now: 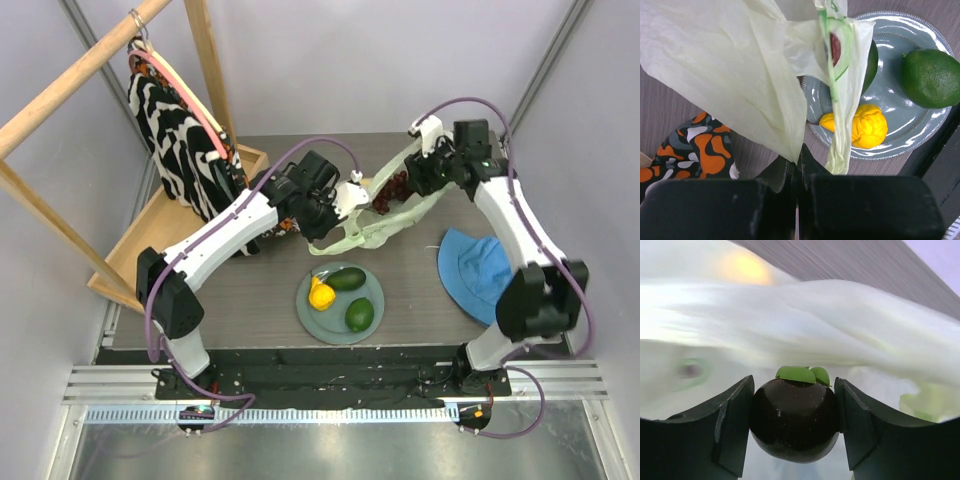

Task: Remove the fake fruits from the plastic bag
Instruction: Take out the fake fruit from the plastic bag, then place the fake fruit on the plate.

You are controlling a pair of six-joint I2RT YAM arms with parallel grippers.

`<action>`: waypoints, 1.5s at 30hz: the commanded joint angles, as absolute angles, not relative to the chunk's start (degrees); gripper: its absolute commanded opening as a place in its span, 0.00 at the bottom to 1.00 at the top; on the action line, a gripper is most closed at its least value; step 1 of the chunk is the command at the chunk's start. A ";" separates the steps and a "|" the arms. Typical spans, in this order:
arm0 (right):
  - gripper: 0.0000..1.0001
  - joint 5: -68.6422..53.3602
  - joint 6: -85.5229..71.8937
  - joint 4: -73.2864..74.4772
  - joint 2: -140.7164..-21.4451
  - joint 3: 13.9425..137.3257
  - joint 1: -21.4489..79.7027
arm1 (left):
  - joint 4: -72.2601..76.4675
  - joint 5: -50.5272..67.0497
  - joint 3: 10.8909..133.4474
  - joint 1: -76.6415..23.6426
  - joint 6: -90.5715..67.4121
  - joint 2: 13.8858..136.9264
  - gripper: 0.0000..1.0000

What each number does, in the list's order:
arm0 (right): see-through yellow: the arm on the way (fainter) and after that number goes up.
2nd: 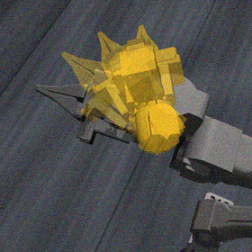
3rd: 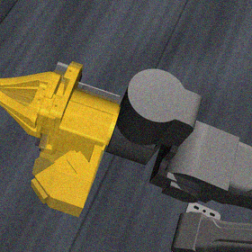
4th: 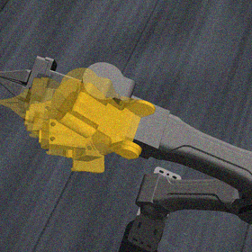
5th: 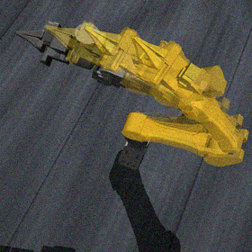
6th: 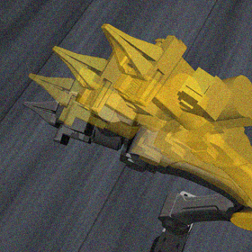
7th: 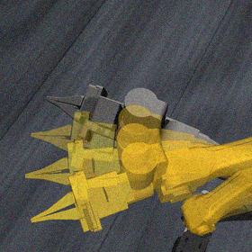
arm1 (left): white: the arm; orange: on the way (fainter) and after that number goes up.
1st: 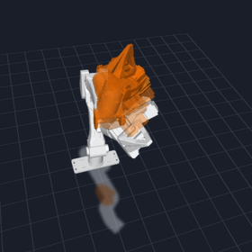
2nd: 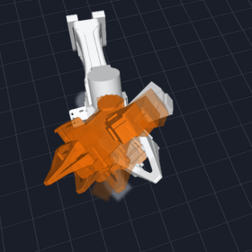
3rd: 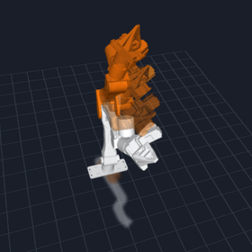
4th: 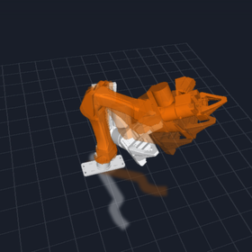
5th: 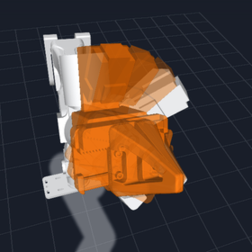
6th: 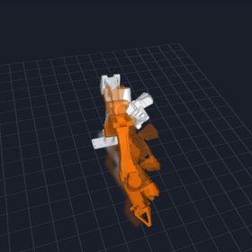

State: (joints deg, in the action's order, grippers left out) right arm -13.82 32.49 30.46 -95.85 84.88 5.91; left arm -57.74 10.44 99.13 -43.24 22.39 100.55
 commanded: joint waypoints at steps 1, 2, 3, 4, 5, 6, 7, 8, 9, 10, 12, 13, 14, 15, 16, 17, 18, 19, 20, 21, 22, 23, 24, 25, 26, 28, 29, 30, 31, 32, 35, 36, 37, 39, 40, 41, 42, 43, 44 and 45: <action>0.41 -31.97 21.99 38.76 -85.80 77.64 6.15 | -57.13 10.28 101.95 -43.68 21.27 100.11 0.00; 0.41 -35.21 20.93 38.93 -85.09 76.22 6.24 | -57.13 10.28 101.95 -43.59 21.27 99.93 0.00; 0.42 -36.29 19.79 38.85 -84.47 74.72 6.24 | -57.04 10.20 101.78 -43.77 21.18 99.84 0.00; 0.42 -37.43 17.69 38.59 -83.94 72.18 6.24 | -56.95 10.11 101.86 -43.77 21.18 99.84 0.00; 0.43 -38.66 16.80 38.24 -83.15 71.03 6.15 | -56.95 9.93 101.78 -43.86 21.18 99.67 0.00; 0.45 -39.28 15.31 36.67 -82.71 69.19 6.15 | -56.95 9.76 101.69 -43.94 21.18 99.67 0.00; 0.45 -39.98 13.64 36.13 -82.44 68.56 6.07 | -56.95 9.76 101.60 -43.95 21.27 99.58 0.00; 0.46 -41.47 12.84 35.60 -82.18 68.21 6.06 | -56.95 9.49 101.51 -43.86 21.18 99.41 0.00; 0.46 -41.92 12.48 35.51 -82.18 68.12 6.06 | -56.95 9.41 101.43 -43.86 21.27 99.23 0.00; 0.45 -42.01 11.96 35.51 -82.18 68.20 6.06 | -56.95 9.32 101.43 -43.94 21.27 99.23 0.00; 0.45 -42.62 11.69 35.77 -81.65 70.12 6.06 | -56.78 8.62 101.34 -43.95 21.45 99.32 0.00; 0.44 -43.06 11.60 36.29 -81.39 71.44 6.06 | -56.86 8.35 101.34 -43.95 21.62 99.40 0.00; 0.44 -43.41 11.25 37.78 -81.13 73.11 6.33 | -56.87 7.83 101.42 -44.03 21.71 99.67 0.00; 0.43 -43.77 11.25 38.58 -80.34 76.61 6.68 | -56.95 7.56 101.51 -43.95 21.80 99.84 0.00; 0.43 -43.77 11.25 39.19 -79.55 78.21 7.03 | -56.78 7.38 101.60 -43.95 21.97 100.02 0.00; 0.43 -43.77 12.03 40.68 -78.85 79.61 7.55 | -56.69 7.12 101.69 -43.95 21.97 100.11 0.00; 0.42 -43.25 13.09 41.48 -76.49 81.80 9.91 | -56.60 7.29 101.86 -43.95 21.89 100.46 0.00; 0.41 -40.46 14.14 41.92 -74.99 82.00 11.67 | -56.60 7.90 101.95 -43.95 21.71 100.46 0.00; 0.41 -38.78 16.06 42.62 -72.97 81.57 14.47 | -56.51 8.69 102.13 -43.95 21.62 100.55 0.00; 0.41 -37.28 20.52 43.15 -71.30 79.04 19.72 | -56.43 9.31 102.30 -43.77 20.66 100.46 0.00; 0.42 -33.70 22.83 43.59 -67.62 77.01 22.91 | -56.43 10.45 102.65 -43.68 19.96 100.81 0.00; 0.42 -32.53 24.33 43.77 -66.20 74.82 25.11 | -56.25 10.72 103.18 -43.33 18.99 100.81 0.00; 0.42 -31.82 26.00 43.86 -65.14 70.62 27.83 | -55.99 11.07 103.44 -43.16 18.38 100.81 0.00; 0.42 -31.47 26.45 43.86 -63.65 68.84 28.64 | -55.81 11.25 103.53 -43.07 16.80 100.64 0.00; 0.42 -31.46 26.72 43.42 -63.28 67.34 29.52 | -55.64 11.16 104.06 -42.54 16.00 100.37 0.00; 0.41 -30.85 27.59 42.46 -62.84 64.26 33.63 | -54.93 12.21 105.37 -41.93 13.73 100.11 0.00; 0.41 -29.20 28.29 41.32 -62.67 63.38 35.75 | -55.19 12.91 106.77 -41.05 13.45 100.19 0.00; 0.40 -28.48 29.00 40.79 -62.67 61.72 37.51 | -55.63 13.44 109.66 -40.70 12.93 100.46 0.00; 0.40 -27.69 30.74 40.26 -62.67 60.74 41.10 | -55.63 13.97 111.34 -40.26 11.96 100.81 0.00; 0.40 -26.12 31.28 38.77 -62.67 59.69 42.79 | -55.72 15.02 112.75 -39.47 11.43 101.68 0.00; 0.40 -23.48 32.34 34.04 -64.41 55.91 49.29 | -55.90 19.23 116.19 -38.32 10.29 102.74 0.00; 0.40 -22.68 33.04 33.23 -65.73 55.29 51.05 | -55.90 20.20 116.28 -38.32 10.02 102.83 0.00; 0.40 -22.15 34.35 32.44 -67.05 55.46 52.28 | -55.81 21.35 116.19 -38.32 9.76 103.01 0.00; 0.40 -21.27 35.68 29.81 -71.34 56.16 55.36 | -55.37 24.08 115.67 -38.32 8.53 103.27 0.00; 0.40 -21.01 36.38 28.84 -72.59 56.34 56.15 | -55.28 24.43 115.23 -38.41 8.26 103.18 0.00; 0.41 -20.48 38.13 27.09 -74.16 56.69 57.82 | -55.28 24.61 114.96 -38.41 8.17 103.27 0.00; 0.41 -20.39 39.10 26.64 -76.44 57.47 58.35 | -55.37 24.52 114.79 -38.41 8.61 103.10 0.00; 0.41 -20.74 40.07 26.20 -77.60 58.00 58.71 | -55.46 24.26 114.35 -38.41 8.96 103.10 0.00; 0.42 -20.83 41.30 25.32 -78.56 58.79 58.97 | -55.55 23.82 114.08 -38.41 9.40 103.01 0.00; 0.42 -20.83 42.09 24.96 -79.44 59.15 59.84 | -55.55 22.77 113.91 -38.41 10.01 102.66 0.00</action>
